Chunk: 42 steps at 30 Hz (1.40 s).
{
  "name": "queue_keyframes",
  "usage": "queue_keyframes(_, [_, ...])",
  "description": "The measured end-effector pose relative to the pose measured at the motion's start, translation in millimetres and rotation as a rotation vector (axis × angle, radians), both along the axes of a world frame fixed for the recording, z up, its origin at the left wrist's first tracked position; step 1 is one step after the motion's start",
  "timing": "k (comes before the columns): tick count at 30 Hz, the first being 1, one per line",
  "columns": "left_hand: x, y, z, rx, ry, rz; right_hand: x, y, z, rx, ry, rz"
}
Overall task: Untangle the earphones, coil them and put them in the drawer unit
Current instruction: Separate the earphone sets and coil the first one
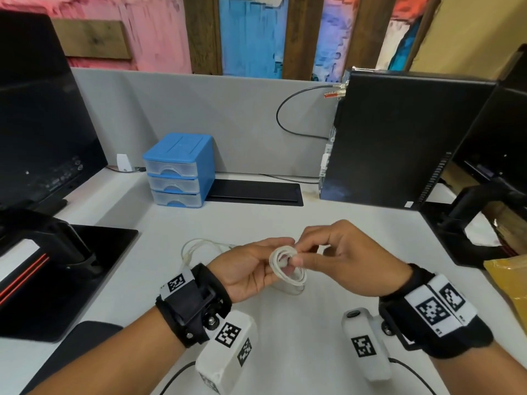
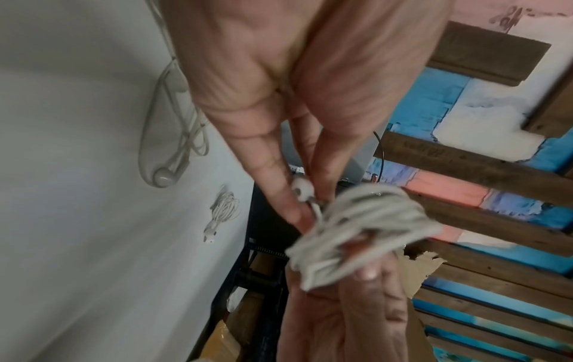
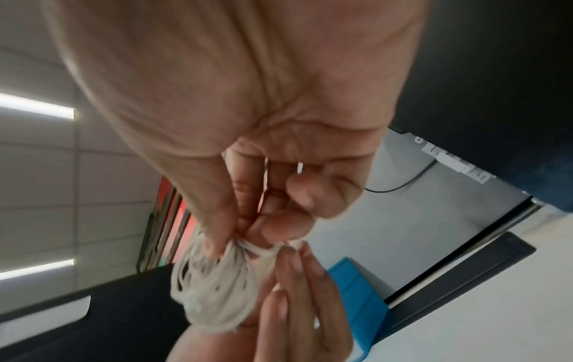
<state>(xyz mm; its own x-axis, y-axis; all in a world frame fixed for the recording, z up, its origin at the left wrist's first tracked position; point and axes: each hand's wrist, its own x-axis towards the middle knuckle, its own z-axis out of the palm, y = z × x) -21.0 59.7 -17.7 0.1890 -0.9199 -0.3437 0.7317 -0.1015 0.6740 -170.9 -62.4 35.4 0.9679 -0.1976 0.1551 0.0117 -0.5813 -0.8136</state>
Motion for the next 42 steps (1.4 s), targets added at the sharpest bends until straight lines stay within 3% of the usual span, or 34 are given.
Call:
queue_keyframes(4, [-1.7, -2.4, -6.1, 0.049, -0.072, 0.026, 2.5, -1.8, -11.5, -0.159, 0.067, -0.061])
queue_keyframes(9, [-6.7, -2.2, 3.3, 0.014, -0.207, 0.012, 6.1, -5.8, -20.3, -0.223, 0.038, -0.212])
queue_keyframes(13, [-9.2, 2.4, 5.3, -0.082, -0.432, -0.038, 6.5, -6.5, -20.7, -0.254, 0.006, -0.298])
queue_keyframes(19, [-6.3, 1.9, 2.5, -0.106, -0.704, 0.077, 8.4, -1.0, -19.9, -0.22, -0.064, -0.345])
queue_keyframes(27, [0.7, 2.3, 8.0, -0.099, -0.814, 0.119, 11.6, -1.3, -25.7, -0.196, -0.135, -0.406])
queue_keyframes(35, [1.4, 2.7, 11.3, -0.144, -0.845, 0.157, 11.4, 4.0, -24.8, -0.196, -0.2, -0.307])
queue_keyframes(42, [-3.2, 1.1, 18.7, -0.157, -0.838, 0.202, 11.6, 3.0, -24.2, -0.212, -0.29, -0.354])
